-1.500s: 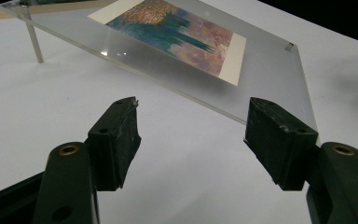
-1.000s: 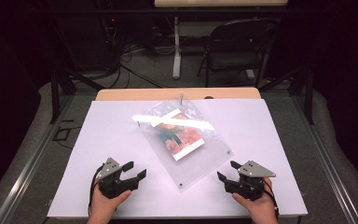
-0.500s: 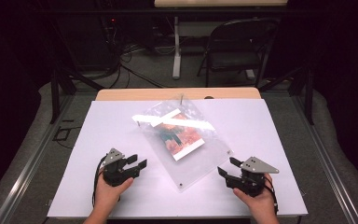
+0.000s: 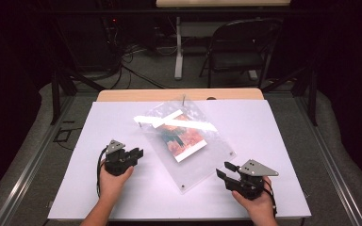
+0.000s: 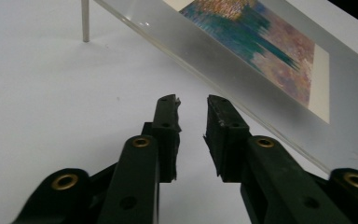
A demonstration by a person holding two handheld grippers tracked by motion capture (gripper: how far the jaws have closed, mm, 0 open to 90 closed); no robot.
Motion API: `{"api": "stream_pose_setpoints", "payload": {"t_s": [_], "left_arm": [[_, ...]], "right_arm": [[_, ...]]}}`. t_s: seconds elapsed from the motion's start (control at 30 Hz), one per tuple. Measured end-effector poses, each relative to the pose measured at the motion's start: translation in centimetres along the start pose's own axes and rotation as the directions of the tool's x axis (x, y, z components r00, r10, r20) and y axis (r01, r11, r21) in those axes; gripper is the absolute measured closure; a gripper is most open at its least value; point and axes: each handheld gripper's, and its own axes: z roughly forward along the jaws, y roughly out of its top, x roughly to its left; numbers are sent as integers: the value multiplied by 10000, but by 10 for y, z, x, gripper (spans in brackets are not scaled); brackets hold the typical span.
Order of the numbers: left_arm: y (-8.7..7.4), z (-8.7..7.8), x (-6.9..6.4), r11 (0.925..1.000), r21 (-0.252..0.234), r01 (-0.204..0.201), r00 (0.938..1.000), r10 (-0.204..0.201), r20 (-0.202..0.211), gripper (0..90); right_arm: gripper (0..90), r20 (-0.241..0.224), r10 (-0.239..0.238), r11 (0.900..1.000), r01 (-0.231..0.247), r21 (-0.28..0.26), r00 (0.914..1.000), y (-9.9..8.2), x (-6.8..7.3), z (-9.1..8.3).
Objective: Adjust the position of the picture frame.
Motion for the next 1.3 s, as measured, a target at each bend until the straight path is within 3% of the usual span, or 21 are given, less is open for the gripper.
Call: {"api": "stream_pose_setpoints", "payload": {"t_s": [0.1, 0.17, 0.27, 0.33, 0.57, 0.77, 0.87, 0.97, 1.07, 1.3], "left_arm": [[2, 3, 1, 10000, 61, 62, 10000, -62, -7, 749], [3, 7, -2, 9998, 107, -177, 9998, 176, 52, 733], [4, 10, -5, 9995, 227, -210, 9997, 207, 111, 731], [4, 16, -10, 9966, 525, -632, 9979, 638, -101, 779], [4, 24, -14, 9939, 795, -763, 9966, 786, -254, 881], [3, 31, -20, 9876, 1103, -1114, 9933, 1140, -168, 900], [5, 35, -25, 9858, 1126, -1244, 9922, 1240, 105, 900], [6, 35, -30, 9801, 1277, -1521, 9878, 1551, -135, 900], [6, 36, -26, 9847, 1270, -1196, 9928, 1190, 121, 900], [7, 37, -33, 9815, 1256, -1447, 9889, 1391, 527, 900]], "right_arm": [[542, -113, 69, 10000, -68, 42, 9999, 0, 1, 3], [535, -179, 145, 9998, -143, 111, 9997, 0, 3, 5], [531, -174, 168, 9999, -168, 41, 9997, 0, 3, 5], [527, -169, 213, 9998, -212, 22, 9996, 0, 3, 4], [522, -170, 438, 9989, -441, -159, 9989, 1, 0, 3], [520, -100, 498, 9984, -501, -258, 9987, 2, 0, 1], [519, -93, 545, 9982, -547, -244, 9985, 1, -1, 1], [520, -101, 586, 9980, -588, -227, 9982, 1, -1, 1], [520, -112, 581, 9980, -584, -228, 9982, 1, 0, 1], [520, -76, 725, 9973, -726, -142, 9973, 0, 0, 0]]}}
